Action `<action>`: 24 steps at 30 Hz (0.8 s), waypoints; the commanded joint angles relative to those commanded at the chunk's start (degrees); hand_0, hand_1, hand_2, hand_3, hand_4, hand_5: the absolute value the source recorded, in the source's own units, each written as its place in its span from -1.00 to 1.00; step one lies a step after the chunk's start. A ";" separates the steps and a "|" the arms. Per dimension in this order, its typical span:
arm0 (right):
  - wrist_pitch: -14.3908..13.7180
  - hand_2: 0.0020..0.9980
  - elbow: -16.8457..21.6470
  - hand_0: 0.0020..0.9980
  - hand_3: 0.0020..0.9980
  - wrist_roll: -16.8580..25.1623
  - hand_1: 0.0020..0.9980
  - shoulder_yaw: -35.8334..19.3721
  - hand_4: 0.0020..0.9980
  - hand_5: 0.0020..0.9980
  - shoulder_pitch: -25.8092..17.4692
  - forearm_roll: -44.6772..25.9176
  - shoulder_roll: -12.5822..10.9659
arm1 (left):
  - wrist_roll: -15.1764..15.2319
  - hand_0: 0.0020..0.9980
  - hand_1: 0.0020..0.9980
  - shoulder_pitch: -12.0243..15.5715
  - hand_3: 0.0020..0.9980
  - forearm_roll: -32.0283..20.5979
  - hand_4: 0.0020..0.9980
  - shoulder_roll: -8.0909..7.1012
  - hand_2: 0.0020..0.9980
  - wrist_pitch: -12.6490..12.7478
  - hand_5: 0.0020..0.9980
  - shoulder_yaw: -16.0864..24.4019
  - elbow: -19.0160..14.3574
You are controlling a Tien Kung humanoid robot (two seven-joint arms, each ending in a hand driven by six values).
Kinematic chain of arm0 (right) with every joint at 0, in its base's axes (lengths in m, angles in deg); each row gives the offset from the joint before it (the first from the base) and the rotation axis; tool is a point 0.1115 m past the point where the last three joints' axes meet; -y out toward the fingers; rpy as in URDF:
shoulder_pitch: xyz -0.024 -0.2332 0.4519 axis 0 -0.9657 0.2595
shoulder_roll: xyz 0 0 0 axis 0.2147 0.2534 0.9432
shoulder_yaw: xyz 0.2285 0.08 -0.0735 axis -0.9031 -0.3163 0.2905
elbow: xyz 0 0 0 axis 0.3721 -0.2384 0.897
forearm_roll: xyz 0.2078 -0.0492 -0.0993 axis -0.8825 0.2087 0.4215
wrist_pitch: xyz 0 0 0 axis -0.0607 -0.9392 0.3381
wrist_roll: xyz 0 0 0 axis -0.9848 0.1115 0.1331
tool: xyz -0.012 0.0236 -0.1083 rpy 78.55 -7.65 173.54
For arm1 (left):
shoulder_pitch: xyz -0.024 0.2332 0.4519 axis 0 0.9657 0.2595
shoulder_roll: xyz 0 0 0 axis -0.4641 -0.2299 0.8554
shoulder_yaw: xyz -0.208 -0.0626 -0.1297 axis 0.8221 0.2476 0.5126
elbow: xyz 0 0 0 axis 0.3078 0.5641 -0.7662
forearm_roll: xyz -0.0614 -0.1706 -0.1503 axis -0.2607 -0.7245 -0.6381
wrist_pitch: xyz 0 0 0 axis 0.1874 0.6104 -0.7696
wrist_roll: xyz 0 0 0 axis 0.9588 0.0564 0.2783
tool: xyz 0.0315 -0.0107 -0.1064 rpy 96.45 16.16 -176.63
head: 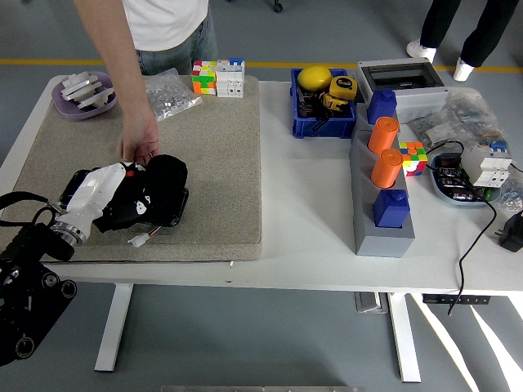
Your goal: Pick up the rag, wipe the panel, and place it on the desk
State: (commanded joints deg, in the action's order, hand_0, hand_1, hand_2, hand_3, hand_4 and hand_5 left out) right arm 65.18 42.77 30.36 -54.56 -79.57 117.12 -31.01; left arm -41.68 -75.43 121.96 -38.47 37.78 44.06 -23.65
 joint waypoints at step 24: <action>0.04 0.35 -0.01 0.45 0.24 -0.14 0.31 -0.36 0.98 0.04 -0.06 0.58 -0.09 | -1.19 -0.44 -0.52 0.50 -0.13 1.24 -1.00 -0.44 0.06 0.34 -1.00 -0.38 -1.46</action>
State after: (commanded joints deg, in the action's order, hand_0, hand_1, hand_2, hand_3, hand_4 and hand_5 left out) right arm 65.22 42.76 30.22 -54.91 -79.63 117.70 -31.11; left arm -42.86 -74.94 123.20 -38.92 38.11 43.68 -25.11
